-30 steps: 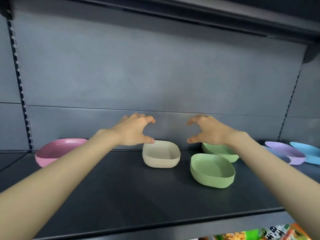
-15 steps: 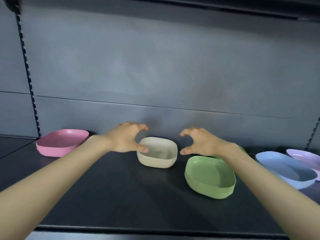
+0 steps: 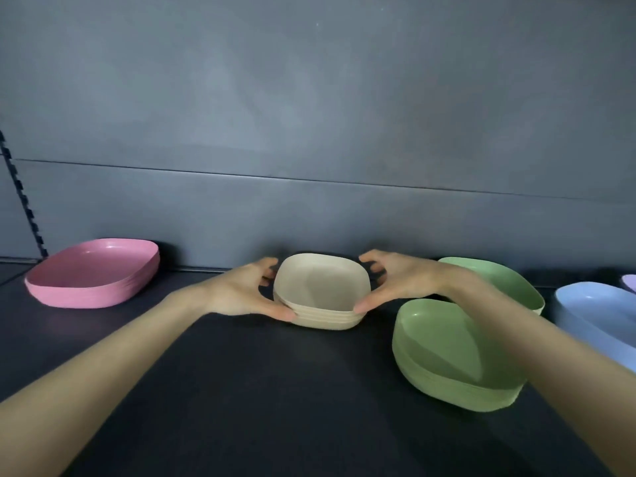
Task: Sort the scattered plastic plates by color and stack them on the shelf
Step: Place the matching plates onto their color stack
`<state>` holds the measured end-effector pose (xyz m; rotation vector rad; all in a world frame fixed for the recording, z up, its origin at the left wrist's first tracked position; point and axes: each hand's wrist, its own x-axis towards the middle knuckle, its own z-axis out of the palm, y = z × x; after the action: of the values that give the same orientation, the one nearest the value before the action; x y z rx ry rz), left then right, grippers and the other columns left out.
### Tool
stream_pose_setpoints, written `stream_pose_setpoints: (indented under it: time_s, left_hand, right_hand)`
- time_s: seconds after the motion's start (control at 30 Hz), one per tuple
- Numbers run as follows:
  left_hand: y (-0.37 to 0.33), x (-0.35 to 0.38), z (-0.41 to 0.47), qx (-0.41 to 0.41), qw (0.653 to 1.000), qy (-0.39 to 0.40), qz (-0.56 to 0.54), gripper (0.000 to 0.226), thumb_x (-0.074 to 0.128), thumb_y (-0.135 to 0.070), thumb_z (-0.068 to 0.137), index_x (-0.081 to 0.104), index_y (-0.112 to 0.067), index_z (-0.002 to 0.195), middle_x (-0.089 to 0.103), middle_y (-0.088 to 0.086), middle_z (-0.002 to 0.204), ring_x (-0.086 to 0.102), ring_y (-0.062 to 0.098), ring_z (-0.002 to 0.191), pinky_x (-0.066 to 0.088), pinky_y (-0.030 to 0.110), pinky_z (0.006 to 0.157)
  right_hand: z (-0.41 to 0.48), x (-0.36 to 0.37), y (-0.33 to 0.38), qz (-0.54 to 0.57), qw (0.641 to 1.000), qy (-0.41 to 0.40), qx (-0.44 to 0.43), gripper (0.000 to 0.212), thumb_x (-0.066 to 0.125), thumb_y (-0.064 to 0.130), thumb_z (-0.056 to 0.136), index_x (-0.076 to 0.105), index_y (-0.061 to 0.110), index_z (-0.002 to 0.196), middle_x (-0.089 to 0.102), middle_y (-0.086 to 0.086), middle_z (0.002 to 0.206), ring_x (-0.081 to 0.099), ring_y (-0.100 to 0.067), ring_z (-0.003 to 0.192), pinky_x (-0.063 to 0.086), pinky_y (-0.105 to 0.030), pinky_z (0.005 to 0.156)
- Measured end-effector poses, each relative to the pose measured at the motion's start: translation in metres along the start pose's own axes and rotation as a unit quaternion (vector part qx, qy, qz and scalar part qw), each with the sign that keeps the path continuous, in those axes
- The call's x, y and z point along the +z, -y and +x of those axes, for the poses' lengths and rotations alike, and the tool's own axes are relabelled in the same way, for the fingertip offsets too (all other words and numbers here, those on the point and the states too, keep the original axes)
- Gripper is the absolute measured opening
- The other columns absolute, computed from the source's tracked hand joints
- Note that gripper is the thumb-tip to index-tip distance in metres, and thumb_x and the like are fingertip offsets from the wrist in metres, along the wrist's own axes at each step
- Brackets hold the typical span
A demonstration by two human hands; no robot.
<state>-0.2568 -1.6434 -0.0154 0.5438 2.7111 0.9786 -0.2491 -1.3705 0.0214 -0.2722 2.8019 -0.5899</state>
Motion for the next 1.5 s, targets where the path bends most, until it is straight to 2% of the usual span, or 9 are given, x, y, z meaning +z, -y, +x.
stream_pose_setpoints:
  time_s: [0.1, 0.27, 0.43, 0.57, 0.7, 0.93, 1.3, 1.43, 1.5]
  left_hand:
    - [0.006, 0.004, 0.005, 0.019, 0.998, 0.025, -0.051, 0.1, 0.086, -0.049, 0.048, 0.04, -0.031, 0.134, 0.057, -0.018, 0.126, 0.052, -0.004, 0.115, 0.041, 0.026, 0.104]
    - [0.006, 0.01, 0.005, 0.035, 0.994, 0.009, -0.101, 0.076, 0.084, -0.018, 0.067, 0.043, -0.033, 0.129, 0.06, -0.016, 0.121, 0.054, -0.006, 0.111, 0.041, 0.004, 0.081]
    - [0.004, 0.014, -0.006, 0.057, 0.985, -0.012, -0.164, 0.073, 0.083, -0.008, 0.068, 0.048, -0.028, 0.13, 0.064, -0.01, 0.121, 0.057, 0.003, 0.115, 0.046, 0.025, 0.097]
    - [-0.004, 0.013, -0.025, 0.069, 0.974, -0.068, -0.205, 0.064, 0.079, -0.003, 0.071, 0.052, -0.035, 0.119, 0.067, -0.014, 0.115, 0.059, -0.001, 0.11, 0.049, 0.014, 0.088]
    - [-0.008, 0.006, -0.048, 0.078, 0.961, -0.139, -0.227, 0.059, 0.077, -0.001, 0.071, 0.054, -0.037, 0.113, 0.068, -0.019, 0.108, 0.062, -0.006, 0.101, 0.046, 0.006, 0.075]
    - [0.008, -0.026, -0.085, 0.093, 0.952, -0.179, -0.231, 0.056, 0.077, 0.0, 0.072, 0.056, -0.032, 0.113, 0.07, -0.013, 0.105, 0.066, -0.002, 0.095, 0.048, 0.007, 0.073]
    - [0.095, -0.088, -0.112, 0.091, 0.957, -0.188, -0.199, 0.054, 0.083, -0.005, 0.063, 0.061, -0.021, 0.11, 0.07, -0.004, 0.103, 0.068, 0.007, 0.094, 0.053, 0.015, 0.08]
    - [0.119, -0.095, -0.106, 0.088, 0.96, -0.18, -0.194, 0.059, 0.086, -0.008, 0.06, 0.06, -0.011, 0.113, 0.071, -0.004, 0.103, 0.069, 0.008, 0.092, 0.053, 0.016, 0.081]
    - [0.125, -0.097, -0.101, 0.086, 0.967, -0.165, -0.176, 0.06, 0.087, -0.013, 0.059, 0.061, -0.012, 0.112, 0.072, -0.005, 0.1, 0.069, 0.009, 0.092, 0.054, 0.019, 0.084]
  right_hand:
    - [0.005, 0.001, -0.002, 0.025, 0.999, 0.027, -0.01, 0.106, 0.083, 0.061, 0.042, 0.037, 0.035, 0.133, 0.053, 0.017, 0.125, 0.056, -0.005, 0.113, 0.043, -0.034, 0.103]
    - [0.009, 0.005, -0.002, 0.02, 0.999, 0.044, -0.023, 0.127, 0.083, 0.061, 0.04, 0.021, 0.03, 0.147, 0.038, 0.013, 0.141, 0.044, -0.008, 0.127, 0.036, -0.032, 0.11]
    - [0.007, 0.008, -0.003, 0.061, 0.997, 0.026, -0.04, 0.132, 0.086, 0.061, 0.034, 0.024, 0.029, 0.146, 0.045, 0.012, 0.137, 0.051, -0.009, 0.121, 0.04, -0.033, 0.106]
    - [-0.001, 0.006, 0.003, 0.145, 0.985, 0.012, -0.087, 0.102, 0.089, 0.036, 0.054, 0.034, 0.022, 0.139, 0.062, 0.009, 0.12, 0.066, -0.005, 0.1, 0.044, -0.032, 0.102]
    - [-0.008, 0.007, 0.019, 0.211, 0.968, -0.016, -0.137, 0.054, 0.081, 0.015, 0.07, 0.047, 0.026, 0.11, 0.062, 0.017, 0.103, 0.066, 0.003, 0.088, 0.049, -0.01, 0.081]
    - [-0.006, 0.022, 0.07, 0.241, 0.954, -0.054, -0.167, 0.066, 0.085, 0.028, 0.063, 0.052, 0.025, 0.12, 0.066, 0.01, 0.114, 0.065, -0.007, 0.102, 0.048, -0.033, 0.098]
    - [0.011, 0.079, 0.161, 0.269, 0.948, -0.11, -0.13, 0.054, 0.084, 0.028, 0.065, 0.057, 0.03, 0.111, 0.068, 0.012, 0.106, 0.066, -0.003, 0.095, 0.048, -0.025, 0.094]
    - [0.014, 0.095, 0.176, 0.293, 0.942, -0.124, -0.11, 0.048, 0.084, 0.025, 0.066, 0.055, 0.035, 0.103, 0.067, 0.017, 0.101, 0.064, 0.005, 0.093, 0.048, -0.012, 0.078]
    - [0.015, 0.098, 0.179, 0.298, 0.942, -0.123, -0.098, 0.052, 0.084, 0.024, 0.066, 0.057, 0.029, 0.111, 0.067, 0.014, 0.106, 0.064, 0.002, 0.098, 0.048, -0.016, 0.086]
